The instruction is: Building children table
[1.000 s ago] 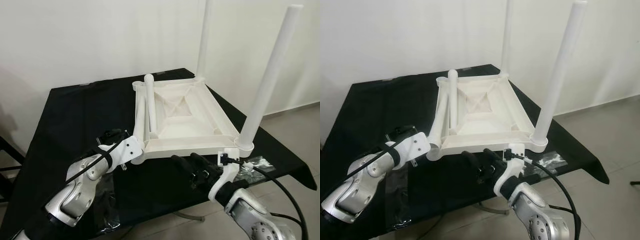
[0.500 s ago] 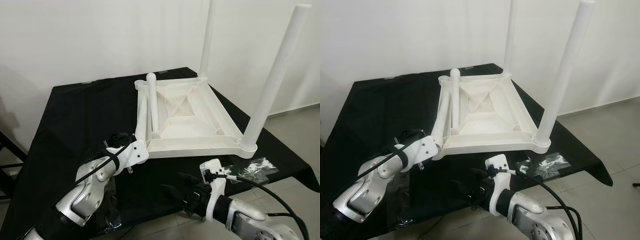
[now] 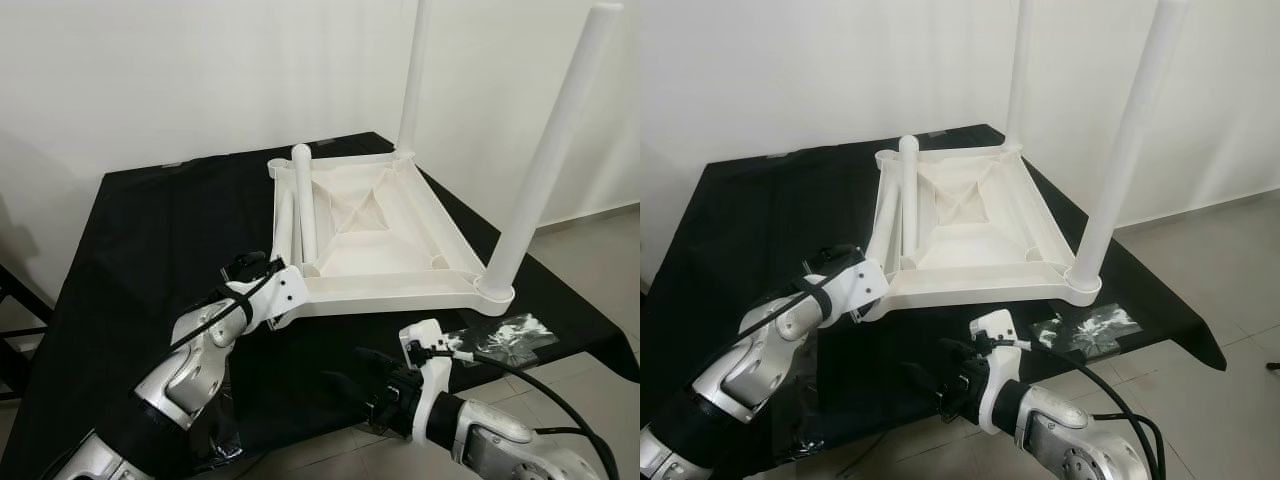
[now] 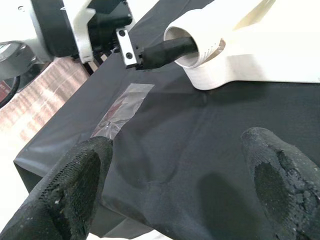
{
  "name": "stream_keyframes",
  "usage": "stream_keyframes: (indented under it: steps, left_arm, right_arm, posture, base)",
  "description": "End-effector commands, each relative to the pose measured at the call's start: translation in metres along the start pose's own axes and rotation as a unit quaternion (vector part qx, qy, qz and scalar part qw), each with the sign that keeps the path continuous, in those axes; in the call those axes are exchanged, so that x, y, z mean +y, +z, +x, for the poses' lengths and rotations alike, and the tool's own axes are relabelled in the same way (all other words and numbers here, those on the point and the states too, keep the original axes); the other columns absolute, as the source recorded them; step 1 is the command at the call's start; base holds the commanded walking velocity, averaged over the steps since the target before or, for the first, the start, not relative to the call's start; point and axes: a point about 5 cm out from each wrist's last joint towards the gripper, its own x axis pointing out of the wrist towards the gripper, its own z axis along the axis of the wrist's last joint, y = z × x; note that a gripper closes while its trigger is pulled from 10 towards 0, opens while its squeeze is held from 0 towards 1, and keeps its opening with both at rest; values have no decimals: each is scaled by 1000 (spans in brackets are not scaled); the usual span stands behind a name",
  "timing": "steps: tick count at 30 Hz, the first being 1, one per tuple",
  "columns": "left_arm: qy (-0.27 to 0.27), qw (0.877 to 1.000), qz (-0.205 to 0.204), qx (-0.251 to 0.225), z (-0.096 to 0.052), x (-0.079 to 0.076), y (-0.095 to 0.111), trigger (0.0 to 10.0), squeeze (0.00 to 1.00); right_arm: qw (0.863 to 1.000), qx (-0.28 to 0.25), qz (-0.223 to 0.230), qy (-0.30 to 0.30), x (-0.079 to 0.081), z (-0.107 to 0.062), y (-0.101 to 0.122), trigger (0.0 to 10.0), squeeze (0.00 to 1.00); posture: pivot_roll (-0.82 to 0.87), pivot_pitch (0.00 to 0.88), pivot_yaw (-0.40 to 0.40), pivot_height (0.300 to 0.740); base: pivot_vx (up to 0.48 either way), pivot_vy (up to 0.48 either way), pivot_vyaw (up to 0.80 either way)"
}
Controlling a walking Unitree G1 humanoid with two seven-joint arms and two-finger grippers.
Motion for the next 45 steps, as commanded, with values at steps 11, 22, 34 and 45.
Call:
stream_keyframes:
  steps: [11,22,34,45]
  left_arm:
    - [30,999,30,34,29,1,0,0,0]
    - [63,996,31,61,38,6,-4,0,0]
    - [177,983,-23,48,35,49,-3,0,0]
    - [304,928,-216,-22,-11,125,-22,0,0]
  right_arm:
    - [1000,-3,4,9,4,-1,1,10000,0]
    - [1000,-6,4,9,4,-1,1,10000,0]
    - [1000,-15,-13,13,4,-2,4,10000,0]
    - [989,-136,-18,56,6,-10,40,10000,0]
  posture:
    - [-127,17,53,740]
    - [-136,21,56,740]
    - [-147,9,49,740]
    - [-131,2,23,740]
  base:
    - [0,0,0]
    - [0,0,0]
    - [0,0,0]
    - [0,0,0]
